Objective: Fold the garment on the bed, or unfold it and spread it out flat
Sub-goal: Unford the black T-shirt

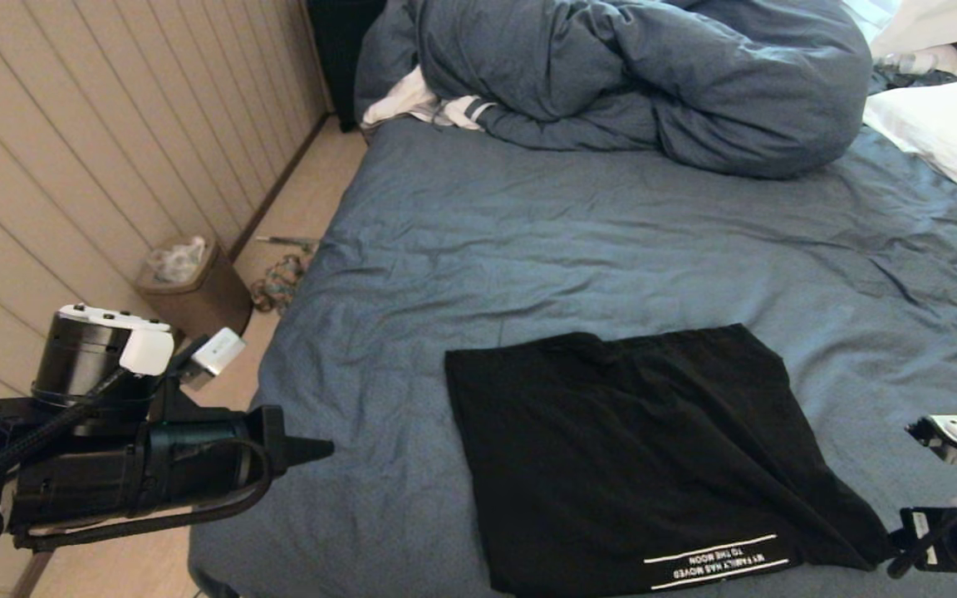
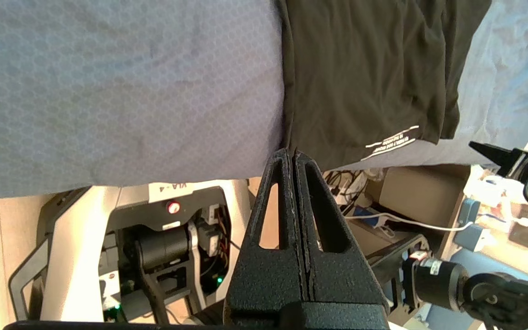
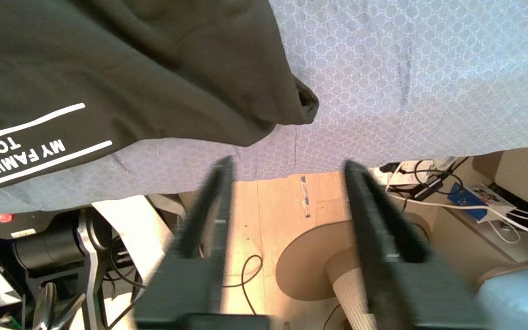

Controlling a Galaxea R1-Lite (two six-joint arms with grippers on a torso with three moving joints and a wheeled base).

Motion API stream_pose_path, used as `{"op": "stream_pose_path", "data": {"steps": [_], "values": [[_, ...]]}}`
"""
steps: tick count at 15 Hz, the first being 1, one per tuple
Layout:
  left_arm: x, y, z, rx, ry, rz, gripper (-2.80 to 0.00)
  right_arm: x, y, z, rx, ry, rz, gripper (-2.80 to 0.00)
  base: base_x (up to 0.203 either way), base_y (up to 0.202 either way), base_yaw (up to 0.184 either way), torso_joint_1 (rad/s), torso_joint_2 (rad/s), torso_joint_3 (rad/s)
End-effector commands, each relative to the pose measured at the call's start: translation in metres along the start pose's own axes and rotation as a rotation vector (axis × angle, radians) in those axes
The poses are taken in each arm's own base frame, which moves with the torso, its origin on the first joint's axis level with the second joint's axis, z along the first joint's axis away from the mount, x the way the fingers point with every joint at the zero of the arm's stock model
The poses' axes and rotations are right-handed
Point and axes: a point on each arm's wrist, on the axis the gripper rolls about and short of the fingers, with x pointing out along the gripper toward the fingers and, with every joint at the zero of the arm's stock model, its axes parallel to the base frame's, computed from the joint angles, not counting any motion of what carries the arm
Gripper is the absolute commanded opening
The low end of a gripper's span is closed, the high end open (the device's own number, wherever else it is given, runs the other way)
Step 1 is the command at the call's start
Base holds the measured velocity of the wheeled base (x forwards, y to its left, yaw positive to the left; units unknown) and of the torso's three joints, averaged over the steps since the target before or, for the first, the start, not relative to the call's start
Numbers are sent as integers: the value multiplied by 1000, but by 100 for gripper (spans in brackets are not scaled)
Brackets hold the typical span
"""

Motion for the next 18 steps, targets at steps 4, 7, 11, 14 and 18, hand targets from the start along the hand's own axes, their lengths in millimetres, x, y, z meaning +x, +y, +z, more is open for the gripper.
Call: {"op": "stream_pose_path", "data": {"steps": [4, 7, 11, 14, 18], "values": [[-2, -2, 1, 9, -10, -8, -280, -16, -6, 23, 22, -141, 4, 0, 0, 0, 0, 0, 0, 0], [-5, -12, 15, 28, -62, -44, -280, -32, -6, 59, 64, -279, 51, -280, 0, 0, 0, 0, 0, 0], [-14, -37, 44, 60, -114, -81, -280, -36, 6, 107, 69, -376, 142, -280, 0, 0, 0, 0, 0, 0], [-7, -56, 63, 65, -61, -93, -280, -38, 12, 141, 139, -436, 189, -280, 0, 0, 0, 0, 0, 0], [36, -76, 53, 165, 58, -122, -280, -32, 27, 178, 165, -470, 244, -280, 0, 0, 0, 0, 0, 0]]}}
